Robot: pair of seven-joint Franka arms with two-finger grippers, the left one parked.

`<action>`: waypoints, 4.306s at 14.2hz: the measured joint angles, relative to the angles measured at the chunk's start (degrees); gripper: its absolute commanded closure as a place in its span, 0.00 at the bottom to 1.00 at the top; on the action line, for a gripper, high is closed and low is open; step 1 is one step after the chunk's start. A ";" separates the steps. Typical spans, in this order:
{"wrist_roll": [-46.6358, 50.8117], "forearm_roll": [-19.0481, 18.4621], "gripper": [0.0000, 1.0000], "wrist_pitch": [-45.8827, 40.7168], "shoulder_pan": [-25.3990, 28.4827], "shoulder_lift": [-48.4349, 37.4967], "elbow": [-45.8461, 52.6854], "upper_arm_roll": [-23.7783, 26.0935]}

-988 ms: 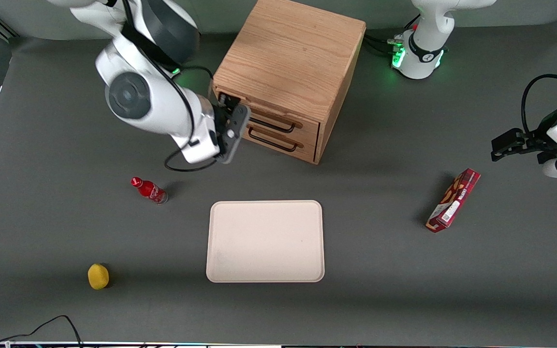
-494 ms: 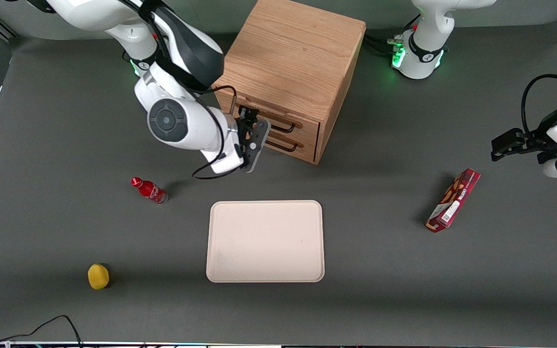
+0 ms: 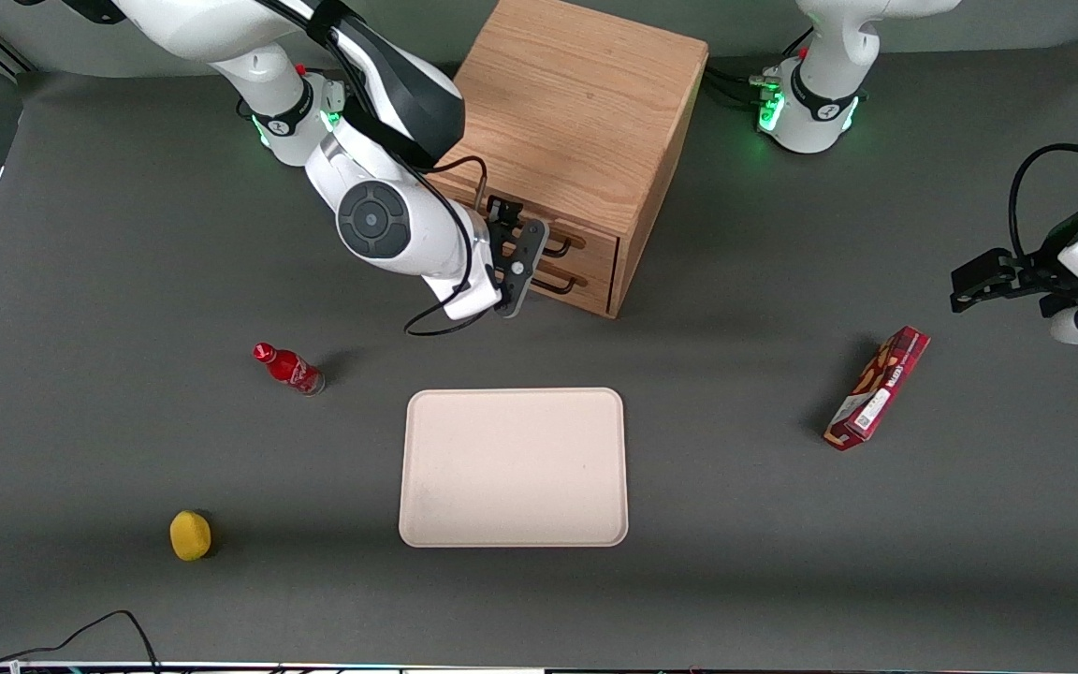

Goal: Open upper drawer

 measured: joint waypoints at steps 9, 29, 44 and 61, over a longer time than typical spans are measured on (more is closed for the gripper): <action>0.33 -4.48 0.00 2.84 -1.22 1.39 0.92 -1.21; -3.36 -8.84 0.00 -7.99 -1.60 19.98 31.79 -12.02; 12.11 -8.09 0.00 -28.28 -1.07 0.61 44.40 -13.12; 32.65 -10.19 0.00 -8.36 -4.44 -46.46 -23.98 -35.34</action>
